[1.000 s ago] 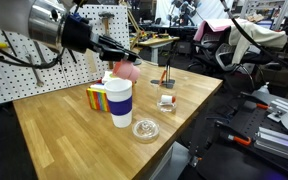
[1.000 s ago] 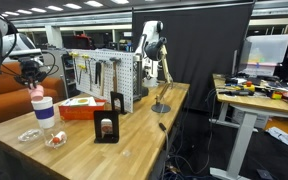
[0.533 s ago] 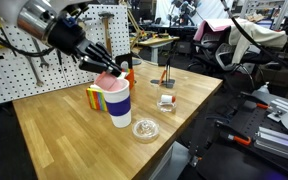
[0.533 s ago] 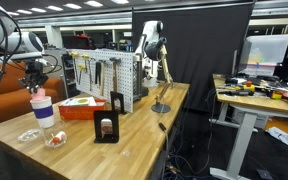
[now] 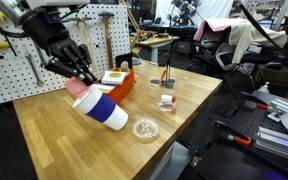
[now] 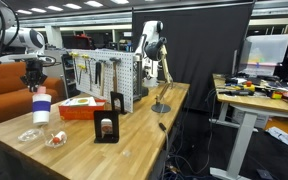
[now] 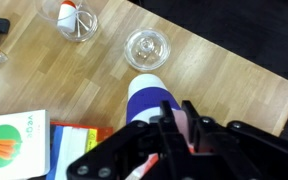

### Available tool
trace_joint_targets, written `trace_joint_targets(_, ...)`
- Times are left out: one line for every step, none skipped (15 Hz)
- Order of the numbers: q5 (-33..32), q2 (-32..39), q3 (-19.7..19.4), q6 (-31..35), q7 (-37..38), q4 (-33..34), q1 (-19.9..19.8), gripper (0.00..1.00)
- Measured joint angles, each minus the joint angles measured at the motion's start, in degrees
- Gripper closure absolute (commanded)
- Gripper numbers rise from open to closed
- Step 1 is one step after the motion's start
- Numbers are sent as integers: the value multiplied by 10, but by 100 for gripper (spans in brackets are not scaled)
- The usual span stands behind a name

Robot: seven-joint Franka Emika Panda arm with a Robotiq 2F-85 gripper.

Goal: Pour the liquid in the pink mug into the white and blue coffee cup

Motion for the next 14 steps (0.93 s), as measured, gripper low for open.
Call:
trace_joint_targets(0, -12, -1, 12, 9, -25, -9, 96)
trace_joint_targets(0, -25, -3, 19, 17, -52, -19, 96)
trace_joint_targets(0, -38, -5, 24, 24, -79, -29, 96)
trace_joint_targets(0, -51, -6, 27, 30, -106, -39, 96)
trace_joint_targets(0, -67, -7, 29, 35, -133, -49, 96)
trace_joint_targets(0, -82, -7, 34, 40, -162, -57, 96)
trace_joint_targets(0, -97, -7, 40, 45, -190, -64, 96)
trace_joint_targets(1, -110, -7, 45, 50, -215, -68, 96)
trace_joint_targets(5, -122, -8, 51, 54, -236, -69, 96)
trace_joint_targets(10, -133, -8, 60, 59, -255, -69, 96)
trace_joint_targets(15, -143, -8, 69, 63, -271, -68, 96)
trace_joint_targets(20, -152, -7, 81, 68, -285, -67, 96)
trace_joint_targets(25, -161, -6, 97, 74, -297, -65, 96)
trace_joint_targets(29, -170, -5, 112, 79, -308, -64, 96)
